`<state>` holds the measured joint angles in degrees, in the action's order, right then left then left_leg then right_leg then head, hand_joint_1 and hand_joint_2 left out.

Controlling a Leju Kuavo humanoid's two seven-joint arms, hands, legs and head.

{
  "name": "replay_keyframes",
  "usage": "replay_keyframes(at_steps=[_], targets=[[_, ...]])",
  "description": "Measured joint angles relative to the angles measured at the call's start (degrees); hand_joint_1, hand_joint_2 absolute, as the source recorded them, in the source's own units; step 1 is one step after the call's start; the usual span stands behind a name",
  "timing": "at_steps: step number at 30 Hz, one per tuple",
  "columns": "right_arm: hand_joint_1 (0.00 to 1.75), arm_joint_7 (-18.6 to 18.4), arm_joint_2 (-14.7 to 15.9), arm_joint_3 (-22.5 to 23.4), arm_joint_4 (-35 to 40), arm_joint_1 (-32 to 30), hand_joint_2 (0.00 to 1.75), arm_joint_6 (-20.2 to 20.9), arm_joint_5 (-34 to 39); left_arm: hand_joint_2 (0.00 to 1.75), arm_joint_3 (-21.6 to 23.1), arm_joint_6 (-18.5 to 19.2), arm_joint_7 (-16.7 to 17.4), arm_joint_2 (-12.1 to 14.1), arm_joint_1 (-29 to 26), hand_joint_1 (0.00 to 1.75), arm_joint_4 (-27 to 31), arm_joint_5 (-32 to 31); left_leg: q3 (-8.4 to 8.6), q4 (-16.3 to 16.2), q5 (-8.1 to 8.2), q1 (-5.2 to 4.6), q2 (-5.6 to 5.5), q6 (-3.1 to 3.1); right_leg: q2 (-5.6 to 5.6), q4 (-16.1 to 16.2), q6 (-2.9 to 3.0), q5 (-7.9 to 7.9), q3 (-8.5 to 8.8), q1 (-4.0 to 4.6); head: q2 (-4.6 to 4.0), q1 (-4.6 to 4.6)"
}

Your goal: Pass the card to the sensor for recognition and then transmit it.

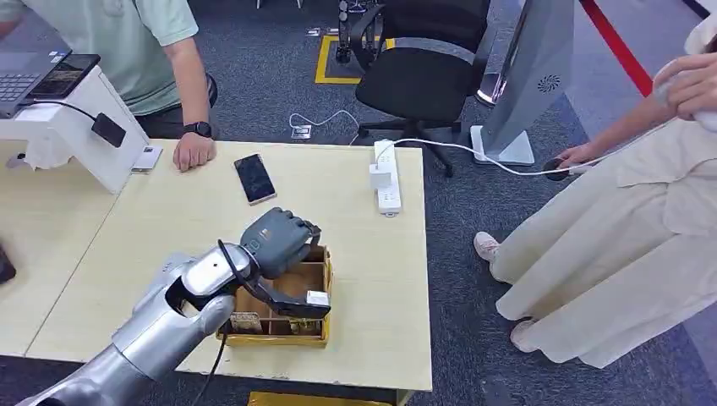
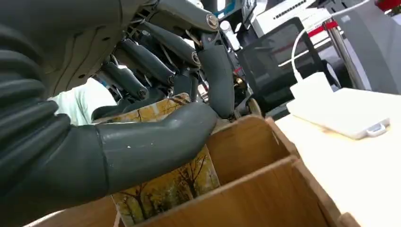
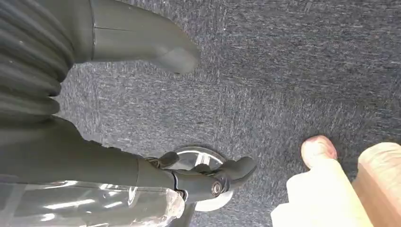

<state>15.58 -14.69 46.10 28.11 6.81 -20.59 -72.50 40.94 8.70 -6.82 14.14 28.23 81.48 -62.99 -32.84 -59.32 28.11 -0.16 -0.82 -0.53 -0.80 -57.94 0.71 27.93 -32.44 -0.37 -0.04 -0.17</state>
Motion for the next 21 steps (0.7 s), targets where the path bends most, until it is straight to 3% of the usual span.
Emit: replay_keyframes(at_steps=[15,21], targets=[[0.0,-1.16,0.0,0.18,0.04,-0.18,1.75,-0.41,-1.14,1.75,-0.09,-3.06,0.04,-0.17,0.01,1.75,3.59,-2.71,0.0,0.0,0.0,0.0,0.0,0.0,0.0,0.0,0.0,0.0,0.0,0.0,0.0,0.0],[0.0,-1.16,0.0,0.85,0.04,-0.2,1.75,-0.44,-1.14,1.75,-2.03,-3.43,0.26,0.11,0.15,1.75,5.31,-3.11,0.0,0.0,0.0,0.0,0.0,0.0,0.0,0.0,0.0,0.0,0.0,0.0,0.0,0.0]])
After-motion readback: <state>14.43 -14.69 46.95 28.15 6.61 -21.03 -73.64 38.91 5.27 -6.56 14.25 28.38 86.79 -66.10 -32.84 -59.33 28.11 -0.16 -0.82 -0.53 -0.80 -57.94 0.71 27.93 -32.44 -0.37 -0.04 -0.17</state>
